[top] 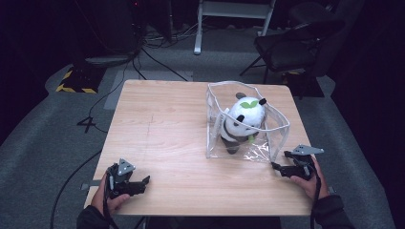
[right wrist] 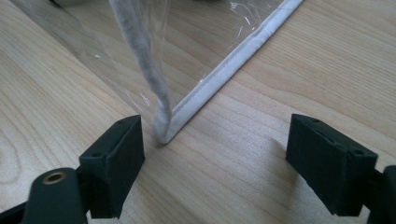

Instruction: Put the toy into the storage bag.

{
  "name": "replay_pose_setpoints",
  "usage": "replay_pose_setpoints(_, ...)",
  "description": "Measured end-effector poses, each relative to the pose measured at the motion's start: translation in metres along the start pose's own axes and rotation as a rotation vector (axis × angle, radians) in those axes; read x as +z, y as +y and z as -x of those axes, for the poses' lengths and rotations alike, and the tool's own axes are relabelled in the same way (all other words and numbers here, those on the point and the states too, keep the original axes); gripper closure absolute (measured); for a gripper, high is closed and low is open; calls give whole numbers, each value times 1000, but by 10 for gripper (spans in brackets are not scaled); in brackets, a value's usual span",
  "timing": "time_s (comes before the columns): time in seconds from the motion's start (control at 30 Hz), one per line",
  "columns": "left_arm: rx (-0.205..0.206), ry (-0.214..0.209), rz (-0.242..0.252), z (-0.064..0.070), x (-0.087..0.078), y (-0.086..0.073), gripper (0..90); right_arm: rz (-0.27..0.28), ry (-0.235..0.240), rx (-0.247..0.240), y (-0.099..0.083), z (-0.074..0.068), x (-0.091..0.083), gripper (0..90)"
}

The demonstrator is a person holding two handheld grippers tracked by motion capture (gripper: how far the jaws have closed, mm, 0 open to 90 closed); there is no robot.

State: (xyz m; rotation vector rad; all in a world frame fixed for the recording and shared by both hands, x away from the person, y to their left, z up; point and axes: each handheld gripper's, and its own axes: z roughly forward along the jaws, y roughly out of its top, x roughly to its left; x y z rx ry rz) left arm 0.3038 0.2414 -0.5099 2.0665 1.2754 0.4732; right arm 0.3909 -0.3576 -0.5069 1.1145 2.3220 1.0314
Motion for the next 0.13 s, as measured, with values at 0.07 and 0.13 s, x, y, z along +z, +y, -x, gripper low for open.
replay_pose_setpoints(0.07,0,0,0,0,0,0,150,0,0,0,0,0,0,191)
replay_pose_setpoints(0.13,1,-1,0,0,0,0,150,0,0,-1,0,0,0,191)
